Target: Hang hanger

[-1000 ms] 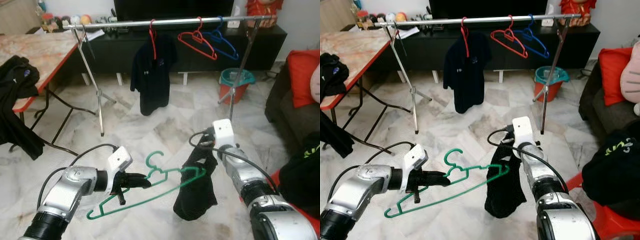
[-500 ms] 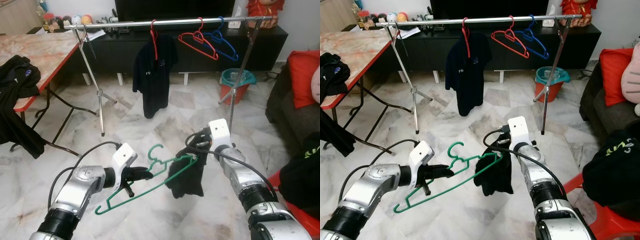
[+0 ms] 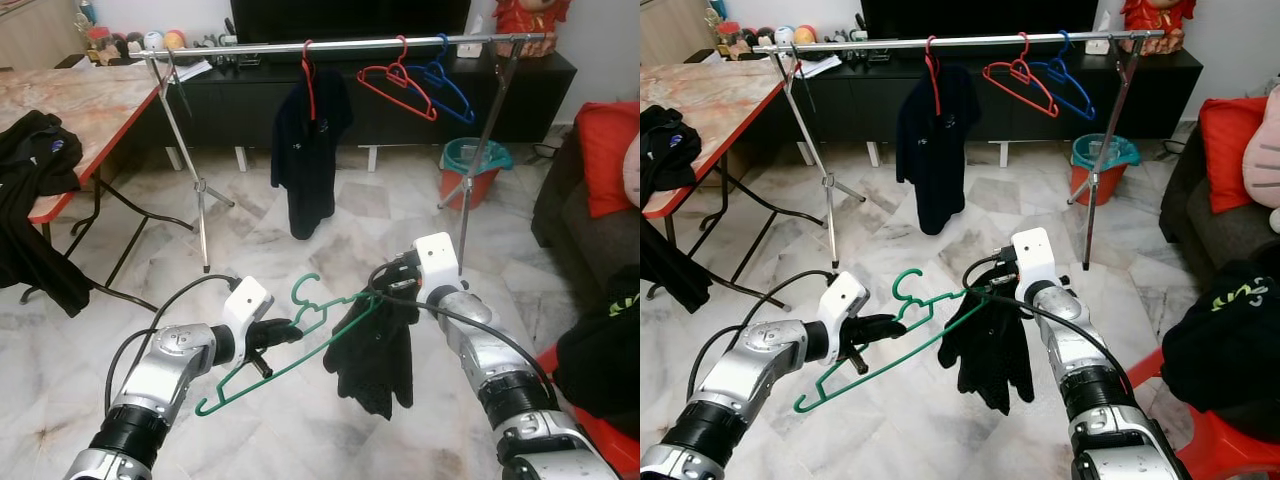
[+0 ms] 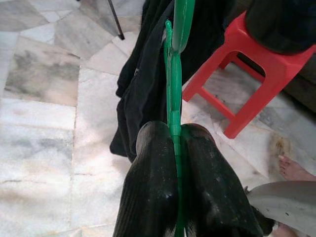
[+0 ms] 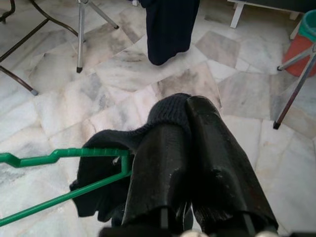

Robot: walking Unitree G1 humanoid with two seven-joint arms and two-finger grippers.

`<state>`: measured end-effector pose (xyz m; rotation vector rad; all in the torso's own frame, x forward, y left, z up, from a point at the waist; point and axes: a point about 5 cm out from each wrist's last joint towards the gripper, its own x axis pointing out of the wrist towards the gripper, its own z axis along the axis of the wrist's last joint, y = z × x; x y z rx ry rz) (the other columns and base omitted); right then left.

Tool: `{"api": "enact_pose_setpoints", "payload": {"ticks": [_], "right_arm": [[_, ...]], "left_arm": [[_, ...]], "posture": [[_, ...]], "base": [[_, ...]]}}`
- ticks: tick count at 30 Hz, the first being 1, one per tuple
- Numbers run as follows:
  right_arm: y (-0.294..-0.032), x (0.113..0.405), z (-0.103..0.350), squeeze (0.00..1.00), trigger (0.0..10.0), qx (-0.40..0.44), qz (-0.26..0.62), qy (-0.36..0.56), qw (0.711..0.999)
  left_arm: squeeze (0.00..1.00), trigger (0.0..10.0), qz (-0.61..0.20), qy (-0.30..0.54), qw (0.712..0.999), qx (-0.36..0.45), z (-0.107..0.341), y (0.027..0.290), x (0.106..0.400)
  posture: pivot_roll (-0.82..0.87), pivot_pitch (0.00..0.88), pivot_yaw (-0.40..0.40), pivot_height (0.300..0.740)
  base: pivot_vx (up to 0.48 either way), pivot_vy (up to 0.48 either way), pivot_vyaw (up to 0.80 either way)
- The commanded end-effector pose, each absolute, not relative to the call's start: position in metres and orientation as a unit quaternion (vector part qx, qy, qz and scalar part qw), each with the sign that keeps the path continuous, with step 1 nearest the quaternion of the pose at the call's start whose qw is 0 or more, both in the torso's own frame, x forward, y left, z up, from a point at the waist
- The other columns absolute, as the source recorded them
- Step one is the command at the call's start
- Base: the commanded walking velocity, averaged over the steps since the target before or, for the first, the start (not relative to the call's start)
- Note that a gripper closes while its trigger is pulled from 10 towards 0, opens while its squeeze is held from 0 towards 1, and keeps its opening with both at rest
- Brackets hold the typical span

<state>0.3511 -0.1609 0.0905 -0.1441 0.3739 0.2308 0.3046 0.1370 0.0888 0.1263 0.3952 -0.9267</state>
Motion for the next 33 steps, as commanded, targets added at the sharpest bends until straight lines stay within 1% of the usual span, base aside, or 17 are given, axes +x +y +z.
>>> {"api": "enact_pose_setpoints", "payload": {"ticks": [1,3,8,16,19,20,21,22,30,33], "right_arm": [[-0.156,0.352,0.097,0.0,10.0,-0.07,0.124,0.174,0.974],[-0.153,0.351,0.099,0.0,10.0,-0.07,0.132,0.172,0.974],[-0.151,0.349,0.101,0.0,10.0,-0.07,0.136,0.174,0.973],[-0.153,0.345,0.099,0.0,10.0,-0.071,0.135,0.181,0.972],[-0.151,0.343,0.099,0.0,10.0,-0.07,0.138,0.184,0.971],[-0.151,0.343,0.099,0.0,10.0,-0.07,0.138,0.184,0.971],[-0.15,0.342,0.1,0.0,10.0,-0.069,0.141,0.186,0.97],[-0.149,0.341,0.1,0.0,10.0,-0.07,0.143,0.187,0.969],[-0.15,0.329,0.092,0.0,10.0,-0.088,0.149,0.207,0.963],[-0.149,0.327,0.09,0.0,10.0,-0.087,0.153,0.21,0.962]], "left_arm": [[0.0,10.0,-0.45,0.186,0.872,0.052,0.093,0.14,0.306],[0.0,10.0,-0.466,0.186,0.864,0.045,0.094,0.138,0.303],[0.0,10.0,-0.457,0.185,0.869,0.054,0.093,0.137,0.307],[0.0,10.0,-0.467,0.186,0.863,0.048,0.093,0.133,0.306],[0.0,10.0,-0.442,0.183,0.875,0.066,0.093,0.137,0.311],[0.0,10.0,-0.442,0.183,0.875,0.066,0.093,0.137,0.311],[0.0,10.0,-0.419,0.18,0.887,0.072,0.093,0.139,0.316],[0.0,10.0,-0.415,0.179,0.889,0.072,0.093,0.139,0.317],[0.0,10.0,-0.402,0.168,0.897,0.072,0.095,0.137,0.32],[0.0,10.0,-0.415,0.168,0.892,0.065,0.095,0.134,0.319]], "posture": [[-0.02,0.0,0.041,0.74],[-0.02,0.0,0.041,0.74],[-0.02,0.0,0.041,0.74],[-0.02,0.0,0.042,0.74],[-0.02,0.0,0.041,0.74],[-0.02,0.0,0.041,0.74],[-0.02,0.0,0.041,0.74],[-0.02,0.0,0.04,0.74],[-0.02,0.0,0.04,0.74],[-0.02,0.0,0.039,0.74]], "base": [[0.0,0.0,0.0],[0.0,0.0,0.0],[0.0,0.0,0.0],[0.0,0.0,0.0],[0.0,0.0,0.0],[0.0,0.0,0.0],[0.0,0.0,0.0],[0.0,0.0,0.0],[0.0,0.0,0.0],[0.0,0.0,0.0]]}}
